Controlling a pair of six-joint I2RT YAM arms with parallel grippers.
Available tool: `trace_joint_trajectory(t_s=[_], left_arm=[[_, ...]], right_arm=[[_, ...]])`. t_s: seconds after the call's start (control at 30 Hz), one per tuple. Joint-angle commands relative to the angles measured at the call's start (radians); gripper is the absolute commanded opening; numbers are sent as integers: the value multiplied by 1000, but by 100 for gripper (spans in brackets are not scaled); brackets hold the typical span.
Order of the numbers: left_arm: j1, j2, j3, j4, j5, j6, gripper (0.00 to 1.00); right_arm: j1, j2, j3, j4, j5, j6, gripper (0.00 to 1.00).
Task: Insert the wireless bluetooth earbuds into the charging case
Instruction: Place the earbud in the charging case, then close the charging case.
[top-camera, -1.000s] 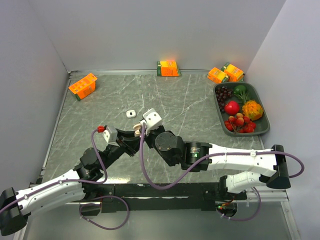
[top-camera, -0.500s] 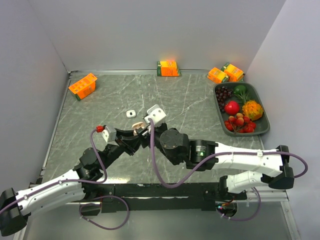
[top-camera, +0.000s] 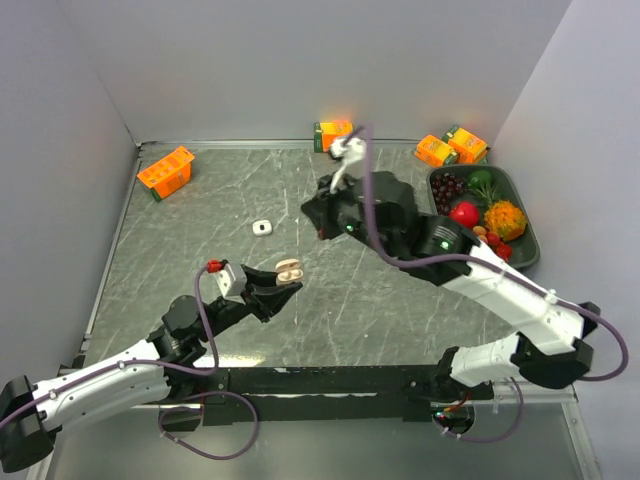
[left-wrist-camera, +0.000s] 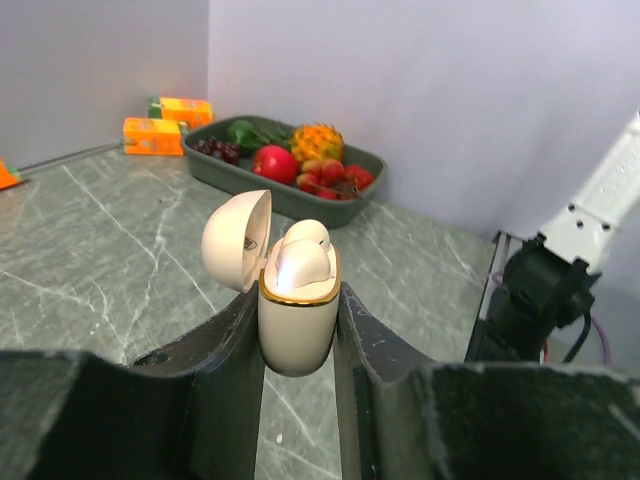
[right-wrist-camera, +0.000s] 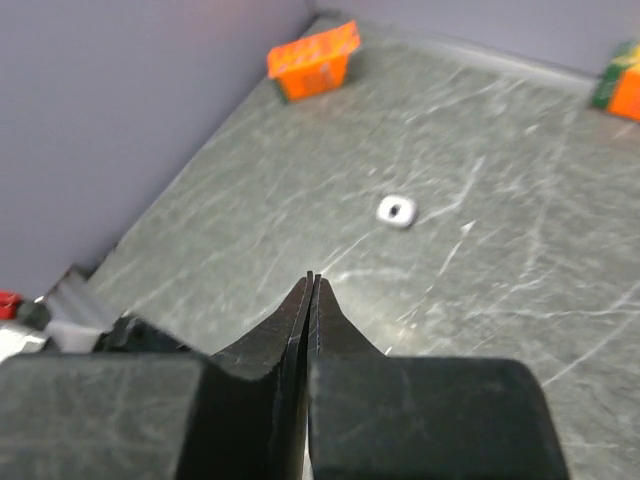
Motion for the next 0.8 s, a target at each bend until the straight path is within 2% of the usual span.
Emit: trace_joint_trajectory(t_s=[0.0, 0.27, 0.77], left_arm=[[1, 17, 27, -8, 89, 57, 1], [1, 21, 54, -46, 65, 89, 1], [-1, 8, 57, -34, -42, 80, 1]], right_arm=[[-3, 143, 81, -199, -244, 14, 0], [0, 221, 78, -236, -308, 43, 0], [53, 191, 26, -245, -291, 58, 0]])
